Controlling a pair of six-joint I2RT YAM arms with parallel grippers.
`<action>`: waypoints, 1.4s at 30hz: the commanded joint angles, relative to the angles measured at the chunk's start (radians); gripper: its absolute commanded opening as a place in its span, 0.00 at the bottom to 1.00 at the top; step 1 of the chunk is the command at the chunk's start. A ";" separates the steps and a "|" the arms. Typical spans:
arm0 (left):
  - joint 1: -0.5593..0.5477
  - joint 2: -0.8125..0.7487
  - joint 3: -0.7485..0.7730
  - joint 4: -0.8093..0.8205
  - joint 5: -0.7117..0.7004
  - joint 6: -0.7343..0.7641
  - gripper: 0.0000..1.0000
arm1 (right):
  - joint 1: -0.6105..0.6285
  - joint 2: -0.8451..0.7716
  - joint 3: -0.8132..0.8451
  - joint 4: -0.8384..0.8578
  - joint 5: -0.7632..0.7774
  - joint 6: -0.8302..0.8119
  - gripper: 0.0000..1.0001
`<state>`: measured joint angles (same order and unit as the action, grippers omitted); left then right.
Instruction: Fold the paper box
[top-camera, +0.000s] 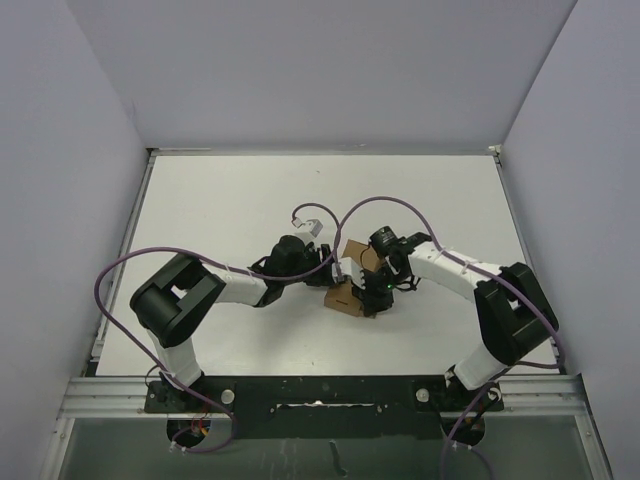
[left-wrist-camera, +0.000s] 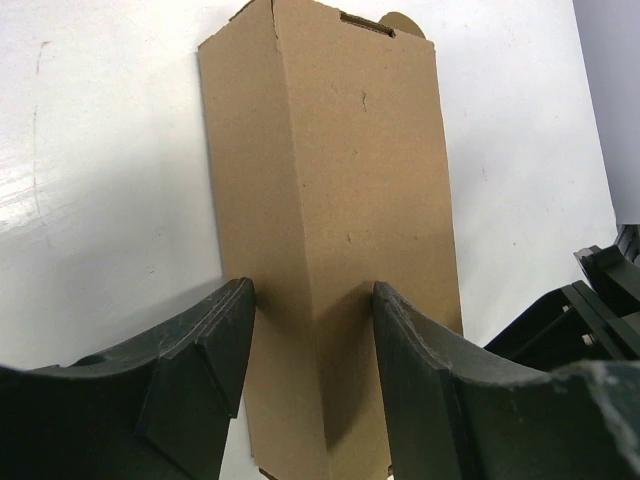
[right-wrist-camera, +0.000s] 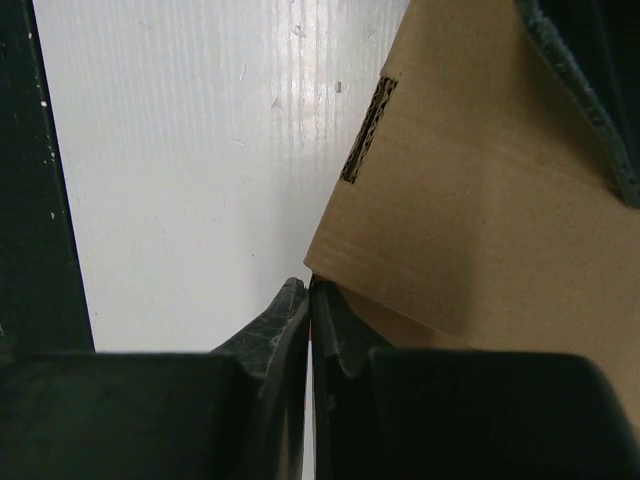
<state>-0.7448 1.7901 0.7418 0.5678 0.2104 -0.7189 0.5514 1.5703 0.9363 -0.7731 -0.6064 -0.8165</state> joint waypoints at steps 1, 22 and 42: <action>-0.019 0.023 0.019 -0.072 -0.003 0.009 0.48 | 0.003 0.017 0.070 0.029 -0.022 0.052 0.00; -0.017 0.060 0.029 -0.094 -0.017 0.027 0.42 | -0.041 0.019 0.059 -0.035 -0.078 -0.011 0.14; -0.015 0.064 0.034 -0.103 -0.020 0.022 0.42 | -0.208 -0.081 0.049 -0.141 -0.221 -0.140 0.24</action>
<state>-0.7521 1.8080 0.7696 0.5526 0.2020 -0.7208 0.3901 1.5429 0.9638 -0.8764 -0.7490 -0.9054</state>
